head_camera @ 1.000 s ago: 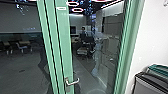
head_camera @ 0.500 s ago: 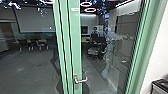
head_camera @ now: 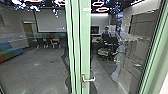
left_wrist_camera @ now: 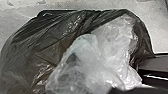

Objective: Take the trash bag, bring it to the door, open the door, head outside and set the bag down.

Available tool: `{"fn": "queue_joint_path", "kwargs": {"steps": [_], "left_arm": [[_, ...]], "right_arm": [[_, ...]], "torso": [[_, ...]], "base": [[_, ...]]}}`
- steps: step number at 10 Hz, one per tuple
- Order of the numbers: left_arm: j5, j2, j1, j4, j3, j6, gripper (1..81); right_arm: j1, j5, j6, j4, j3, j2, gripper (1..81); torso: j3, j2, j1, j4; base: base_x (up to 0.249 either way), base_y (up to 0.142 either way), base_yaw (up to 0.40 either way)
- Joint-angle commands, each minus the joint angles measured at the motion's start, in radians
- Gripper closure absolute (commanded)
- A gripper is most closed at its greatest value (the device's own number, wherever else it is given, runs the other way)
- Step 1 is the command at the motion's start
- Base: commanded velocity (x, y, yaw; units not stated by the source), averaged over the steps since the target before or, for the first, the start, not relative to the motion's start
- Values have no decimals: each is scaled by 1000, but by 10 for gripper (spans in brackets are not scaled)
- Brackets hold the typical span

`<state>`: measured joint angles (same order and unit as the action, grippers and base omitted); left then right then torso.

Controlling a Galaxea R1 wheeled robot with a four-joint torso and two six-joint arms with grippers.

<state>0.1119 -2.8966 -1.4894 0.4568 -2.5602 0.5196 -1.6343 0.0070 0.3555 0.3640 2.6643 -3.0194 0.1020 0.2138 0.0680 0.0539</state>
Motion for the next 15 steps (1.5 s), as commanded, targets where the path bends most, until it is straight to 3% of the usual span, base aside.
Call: {"fn": "queue_joint_path", "kwargs": {"steps": [1,15], "left_arm": [[66,8,65,3,3,4,811],[68,-6,65,-27,-18,4,811]], "right_arm": [[43,-50,-1,9,-1,-5,10],[44,-55,-1,9,0,-5,10]], "torso": [[0,0,0,0],[0,0,0,0]], "base": [[0,0,310],[0,0,301]]}}
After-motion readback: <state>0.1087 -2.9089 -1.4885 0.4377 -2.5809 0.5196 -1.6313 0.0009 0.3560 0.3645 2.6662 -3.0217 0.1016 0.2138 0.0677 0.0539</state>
